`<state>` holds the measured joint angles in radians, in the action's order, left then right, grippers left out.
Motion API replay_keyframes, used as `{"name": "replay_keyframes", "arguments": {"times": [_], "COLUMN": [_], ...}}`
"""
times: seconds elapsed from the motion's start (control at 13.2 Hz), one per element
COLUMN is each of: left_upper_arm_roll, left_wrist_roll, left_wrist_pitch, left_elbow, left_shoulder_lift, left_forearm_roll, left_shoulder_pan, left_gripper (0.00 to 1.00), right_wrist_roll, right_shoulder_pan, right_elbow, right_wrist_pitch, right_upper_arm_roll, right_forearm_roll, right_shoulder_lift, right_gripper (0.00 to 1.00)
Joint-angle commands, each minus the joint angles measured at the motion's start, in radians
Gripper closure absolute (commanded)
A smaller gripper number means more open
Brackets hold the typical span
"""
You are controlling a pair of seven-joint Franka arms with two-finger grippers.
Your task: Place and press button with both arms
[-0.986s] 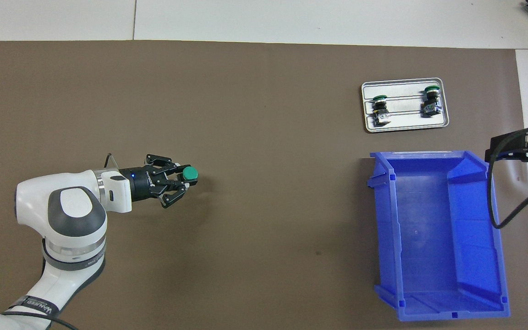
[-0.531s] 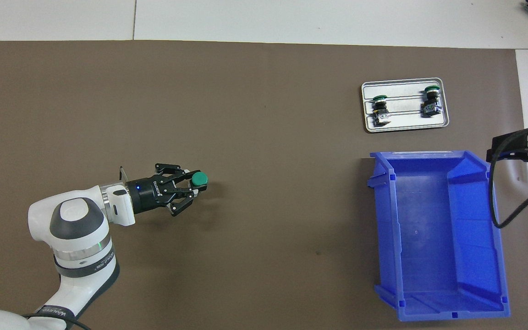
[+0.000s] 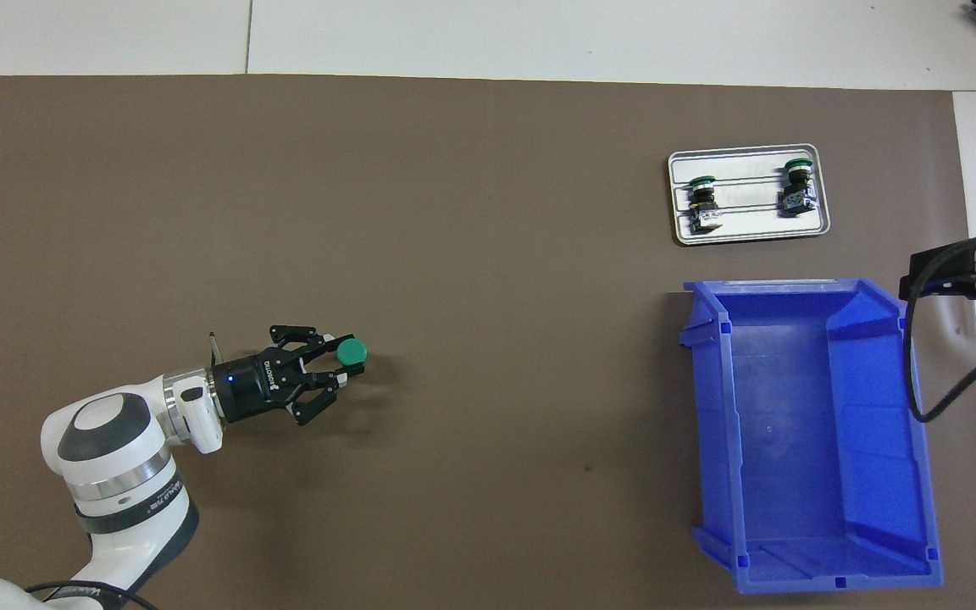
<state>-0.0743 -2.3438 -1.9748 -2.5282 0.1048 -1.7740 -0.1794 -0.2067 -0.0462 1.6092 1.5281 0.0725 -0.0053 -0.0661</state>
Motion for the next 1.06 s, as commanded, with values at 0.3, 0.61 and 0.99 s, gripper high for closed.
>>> {"name": "replay_keyframes", "arguments": {"times": [0.3, 0.61, 0.99], "left_upper_arm_roll": [0.002, -0.001, -0.002], "left_wrist_roll": [-0.051, -0.042, -0.035], "left_wrist_pitch": [0.051, 0.051, 0.044], "left_elbow": [-0.034, -0.031, -0.029], "left_shoulder_lift": [-0.010, -0.010, -0.005], "left_forearm_roll": [-0.024, -0.016, -0.013], "left_shoulder_pan": [0.043, 0.044, 0.044], "left_gripper": [0.85, 0.63, 0.61], "right_wrist_roll": [0.021, 0.021, 0.021], "right_shoulder_pan": [0.005, 0.005, 0.005], "right_elbow": [0.015, 0.015, 0.015], "right_wrist_pitch": [0.006, 0.006, 0.006], "right_upper_arm_roll": [-0.008, -0.008, -0.008], "right_forearm_roll": [0.025, 0.027, 0.027], "right_shoulder_lift": [-0.020, -0.020, -0.020], "right_gripper": [0.00, 0.00, 0.00]}}
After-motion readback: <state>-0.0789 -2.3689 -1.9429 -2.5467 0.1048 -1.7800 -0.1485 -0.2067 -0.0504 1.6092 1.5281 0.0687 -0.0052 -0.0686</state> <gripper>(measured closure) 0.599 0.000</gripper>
